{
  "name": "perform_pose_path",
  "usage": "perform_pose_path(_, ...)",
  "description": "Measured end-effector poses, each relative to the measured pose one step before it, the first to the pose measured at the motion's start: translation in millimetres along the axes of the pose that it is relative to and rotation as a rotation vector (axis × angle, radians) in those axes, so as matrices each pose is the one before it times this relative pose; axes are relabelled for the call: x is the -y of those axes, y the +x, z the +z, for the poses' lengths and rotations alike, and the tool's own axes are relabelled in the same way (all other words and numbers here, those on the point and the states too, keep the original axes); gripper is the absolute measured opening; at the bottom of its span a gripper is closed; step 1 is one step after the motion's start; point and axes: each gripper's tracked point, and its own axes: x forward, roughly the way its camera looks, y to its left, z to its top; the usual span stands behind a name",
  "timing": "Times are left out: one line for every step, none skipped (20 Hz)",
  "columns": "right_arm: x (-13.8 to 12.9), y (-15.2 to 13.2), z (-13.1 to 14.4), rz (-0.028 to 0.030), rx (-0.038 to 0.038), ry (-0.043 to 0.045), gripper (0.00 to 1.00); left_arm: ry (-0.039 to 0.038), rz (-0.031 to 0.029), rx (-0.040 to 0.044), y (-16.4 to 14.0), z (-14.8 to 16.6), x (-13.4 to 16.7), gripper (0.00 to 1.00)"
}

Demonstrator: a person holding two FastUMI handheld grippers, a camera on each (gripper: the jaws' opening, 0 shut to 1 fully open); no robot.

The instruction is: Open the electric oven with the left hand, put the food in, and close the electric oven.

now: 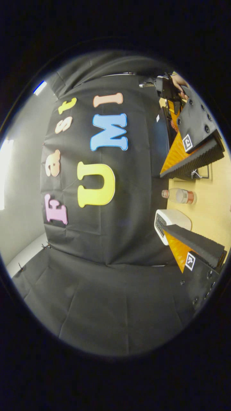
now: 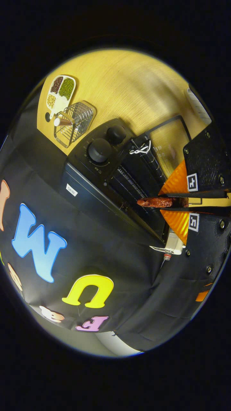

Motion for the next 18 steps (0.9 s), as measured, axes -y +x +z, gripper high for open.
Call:
perform_pose_path(-0.51, 6.09, -0.49, 0.00473, 0.00358, 0.00786, 0.1, 0.00046, 0.00365, -0.00529, 3.0, -2.25, -3.85, 0.99)
perform_pose_path(-0.17, 7.57, -0.25, 0.00026, 0.00291, 0.00444, 0.1, 0.00128, 0.00454, -0.00476, 3.41, -1.0, -3.94, 1.0)
perform_pose_path(2.47, 8.03, 0.32, -0.006, 0.00324, 0.00095, 0.1, 0.00214, 0.00622, -0.00363, 3.77, -2.03, -3.67, 1.0)
perform_pose_path(2.28, 7.53, -0.63, -0.00518, 0.0027, 0.00093, 0.1, 0.00173, 0.00706, -0.00354, 2.32, -1.09, -3.39, 1.0)
perform_pose_path(0.96, 6.63, 0.57, -0.00163, 0.00065, 0.00523, 0.1, 0.00025, 0.00617, -0.00481, 2.02, -3.07, -2.04, 1.0)
perform_pose_path(-0.02, 7.02, -1.25, 0.00521, 0.00009, 0.00456, 0.1, -0.00017, 0.00356, -0.00637, 2.54, -1.14, -2.48, 1.0)
perform_pose_path(-0.61, 6.64, 0.84, 0.0064, 0.00157, 0.00302, 0.1, 0.00294, 0.00235, -0.00572, 2.65, -1.7, -0.78, 0.97)
perform_pose_path(-0.51, 5.74, 1.62, 0.0061, 0.00528, 0.00123, 0.1, 0.00772, 0.00327, -0.0042, 1.42, -0.72, -1.42, 1.0)
perform_pose_path(0.16, 6.64, 1.74, 0.00419, 0.00548, -0.00033, 0.1, 0.00748, 0.00468, -0.00315, 0.92, -1.37, -2.71, 1.0)
perform_pose_path(0.6, 5.28, 1.27, 0.00247, 0.00543, 0.00195, 0.1, 0.00291, 0.00062, -0.00317, 0.59, -1.85, -0.96, 0.97)
perform_pose_path(2.3, 4.3, 2.25, -0.0002, 0.00606, 0.00679, 0.1, 0.0021, 0.0022, -0.00627, 0.98, -1.86, -0.49, 0.97)
perform_pose_path(1.58, 4.69, 2.96, -0.00367, 0.00821, 0.00374, 0.1, 0.00206, 0.00072, -0.00656, 1.45, -1.27, -0.8, 1.0)
perform_pose_path(2.39, 4.77, 1.9, -0.00602, 0.00595, 0.00039, 0.1, 0.00291, 0.00054, -0.00607, 1.14, -3.14, 0.21, 1.0)
perform_pose_path(3.79, 3.79, 1.61, -0.00827, 0.00235, -0.00467, 0.1, 0.00322, 0.00199, -0.00594, 0.31, -2.2, -0.21, 0.97)
perform_pose_path(1.25, 1.45, 0.88, 0.00201, -0.00074, -0.00253, 0.1, 0.00219, 0.00074, -0.00449, 0.0, -1.53, -0.36, 0.97)
perform_pose_path(2.06, 2.06, 1.81, -0.0059, 0.00415, -0.00823, 0.1, 0.00198, 0.0015, -0.00354, 1.03, -1.75, 0.0, 0.97)
perform_pose_path(1.3, 1.45, -0.33, -0.00462, 0.00142, -0.00739, 0.1, 0.00148, 0.00165, -0.00335, -1.08, -1.14, -0.49, 0.97)
perform_pose_path(2.28, 0.31, 1.27, -0.0152, 0.00362, -0.01468, 0.1, 0.00089, -0.00034, -0.00152, -0.21, 0.32, 0.23, 0.97)
